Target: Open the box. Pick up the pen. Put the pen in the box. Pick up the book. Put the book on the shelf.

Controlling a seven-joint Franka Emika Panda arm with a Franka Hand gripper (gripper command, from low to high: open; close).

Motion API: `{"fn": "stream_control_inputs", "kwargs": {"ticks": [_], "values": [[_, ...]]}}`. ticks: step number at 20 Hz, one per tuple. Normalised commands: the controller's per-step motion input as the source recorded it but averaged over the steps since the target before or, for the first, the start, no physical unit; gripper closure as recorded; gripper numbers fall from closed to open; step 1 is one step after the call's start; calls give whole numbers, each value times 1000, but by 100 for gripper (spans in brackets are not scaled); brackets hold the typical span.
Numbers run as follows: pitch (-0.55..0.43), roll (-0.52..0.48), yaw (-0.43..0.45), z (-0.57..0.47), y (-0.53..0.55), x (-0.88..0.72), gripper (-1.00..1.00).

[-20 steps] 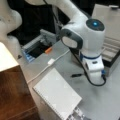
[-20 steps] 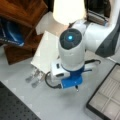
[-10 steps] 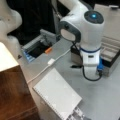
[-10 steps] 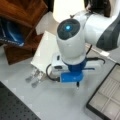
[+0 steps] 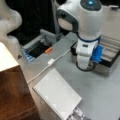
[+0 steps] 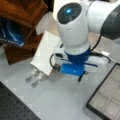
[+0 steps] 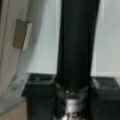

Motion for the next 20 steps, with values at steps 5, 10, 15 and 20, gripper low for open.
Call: {"fn": "stream_control_inputs", "kwargs": {"ticks": [5,10,15,20], "values": [[74,6,-372,155,380,87,100],[66,18,-264,150,475,91,100],[75,12,-146,82,496,169,100],[95,-18,-68,28,377,248,100]]}}
